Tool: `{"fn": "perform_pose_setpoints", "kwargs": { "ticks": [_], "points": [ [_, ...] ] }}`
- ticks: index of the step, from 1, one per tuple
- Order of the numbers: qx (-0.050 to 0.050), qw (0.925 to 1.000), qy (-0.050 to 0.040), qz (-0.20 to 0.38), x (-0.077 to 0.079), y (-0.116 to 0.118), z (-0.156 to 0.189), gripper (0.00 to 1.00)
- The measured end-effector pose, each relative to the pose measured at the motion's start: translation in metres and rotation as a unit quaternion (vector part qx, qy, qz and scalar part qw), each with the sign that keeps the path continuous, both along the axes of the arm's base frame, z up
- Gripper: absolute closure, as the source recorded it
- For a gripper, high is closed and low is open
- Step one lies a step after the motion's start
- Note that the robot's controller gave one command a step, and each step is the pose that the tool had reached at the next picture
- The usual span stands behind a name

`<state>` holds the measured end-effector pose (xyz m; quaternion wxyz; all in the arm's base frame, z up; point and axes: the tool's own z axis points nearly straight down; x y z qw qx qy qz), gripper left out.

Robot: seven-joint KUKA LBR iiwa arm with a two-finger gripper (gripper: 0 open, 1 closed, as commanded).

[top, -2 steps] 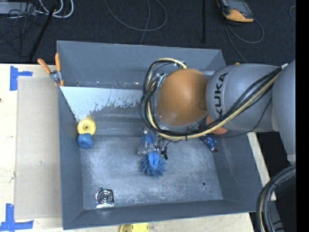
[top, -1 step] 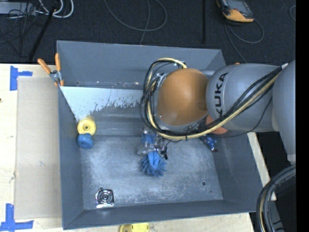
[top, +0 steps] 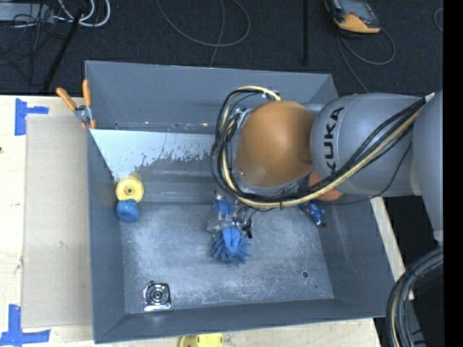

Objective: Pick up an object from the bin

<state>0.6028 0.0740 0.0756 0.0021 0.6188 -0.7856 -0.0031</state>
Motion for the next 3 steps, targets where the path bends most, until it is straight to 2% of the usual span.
{"fn": "perform_pose_setpoints", "kwargs": {
  "ticks": [1,3],
  "points": [
    [0.000,1.0000,0.0024,0.000,-0.002,0.000,0.022,1.00],
    [0.000,1.0000,-0.0016,-0.001,0.000,0.001,0.067,1.00]
  ]
}}
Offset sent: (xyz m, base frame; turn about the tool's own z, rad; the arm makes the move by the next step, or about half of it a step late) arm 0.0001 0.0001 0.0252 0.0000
